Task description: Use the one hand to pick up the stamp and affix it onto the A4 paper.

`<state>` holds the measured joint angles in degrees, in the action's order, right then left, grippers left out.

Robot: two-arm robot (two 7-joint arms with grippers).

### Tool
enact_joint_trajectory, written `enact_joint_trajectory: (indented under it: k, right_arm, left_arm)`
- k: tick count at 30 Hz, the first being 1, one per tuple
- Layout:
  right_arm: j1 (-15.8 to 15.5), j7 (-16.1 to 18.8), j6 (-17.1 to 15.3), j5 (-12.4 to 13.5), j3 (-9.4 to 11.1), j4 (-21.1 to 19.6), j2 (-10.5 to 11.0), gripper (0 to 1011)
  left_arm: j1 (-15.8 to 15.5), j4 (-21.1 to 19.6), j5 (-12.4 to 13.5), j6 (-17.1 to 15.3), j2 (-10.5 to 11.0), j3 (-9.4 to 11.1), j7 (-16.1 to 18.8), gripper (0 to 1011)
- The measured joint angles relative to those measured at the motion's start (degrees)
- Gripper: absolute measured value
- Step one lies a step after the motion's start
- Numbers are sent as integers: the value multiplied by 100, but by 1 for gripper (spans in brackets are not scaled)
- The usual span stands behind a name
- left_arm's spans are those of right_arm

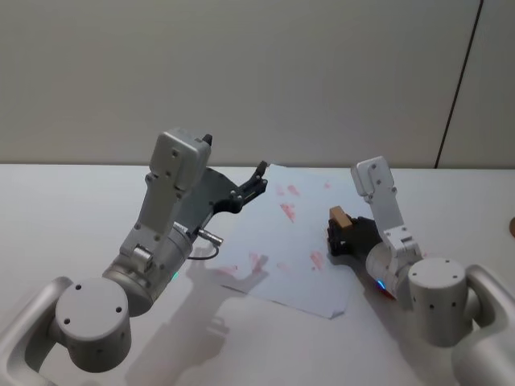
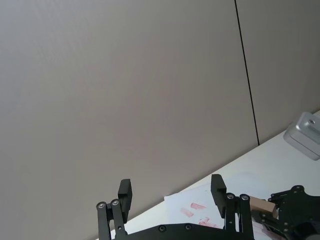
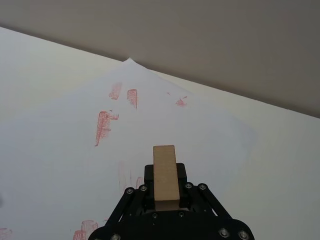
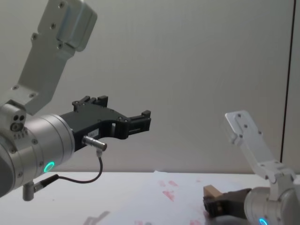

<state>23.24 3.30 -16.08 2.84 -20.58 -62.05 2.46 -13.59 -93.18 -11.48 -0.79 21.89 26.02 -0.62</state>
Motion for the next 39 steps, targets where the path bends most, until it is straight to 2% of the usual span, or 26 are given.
enact_joint_trajectory:
  k: [4, 10, 13, 16, 17, 18, 20, 23, 27, 30, 35, 36, 39]
  right_arm:
    - [43, 30, 106, 82, 19, -50, -25, 221]
    - [76, 112, 257, 308, 75, -345, -39, 221]
    - [55, 141, 276, 455, 113, -610, -21, 221]
    - [-79, 156, 230, 688, 179, -1049, 56, 221]
    - [-79, 156, 230, 688, 179, -1049, 56, 221]
    - [-153, 155, 182, 800, 217, -1284, 116, 221]
    - [-241, 150, 133, 896, 252, -1487, 178, 221]
    - [-527, 109, -10, 1120, 368, -2043, 389, 221]
    - [-840, 60, -153, 1317, 477, -2515, 628, 221]
    - [-1029, 39, -216, 1413, 541, -2757, 773, 221]
    - [-1532, 34, -333, 1624, 692, -3279, 1158, 221]
    - [-1532, 34, -333, 1624, 692, -3279, 1158, 221]
    - [-1776, 99, -393, 1718, 761, -3496, 1353, 221]
  left_arm:
    - [0, 0, 0, 0, 0, 0, 0, 1003]
    - [0, 0, 0, 0, 0, 0, 0, 1003]
    - [0, 0, 0, 0, 0, 0, 0, 1003]
    - [0, 0, 0, 0, 0, 0, 0, 1003]
    - [0, 0, 0, 0, 0, 0, 0, 1003]
    - [0, 0, 0, 0, 0, 0, 0, 1003]
    - [0, 0, 0, 0, 0, 0, 0, 1003]
    - [0, 0, 0, 0, 0, 0, 0, 1003]
    - [0, 0, 0, 0, 0, 0, 0, 1003]
    - [0, 0, 0, 0, 0, 0, 0, 1003]
    - [0, 0, 0, 0, 0, 0, 0, 1003]
    - [0, 0, 0, 0, 0, 0, 0, 1003]
    - [0, 0, 0, 0, 0, 0, 0, 1003]
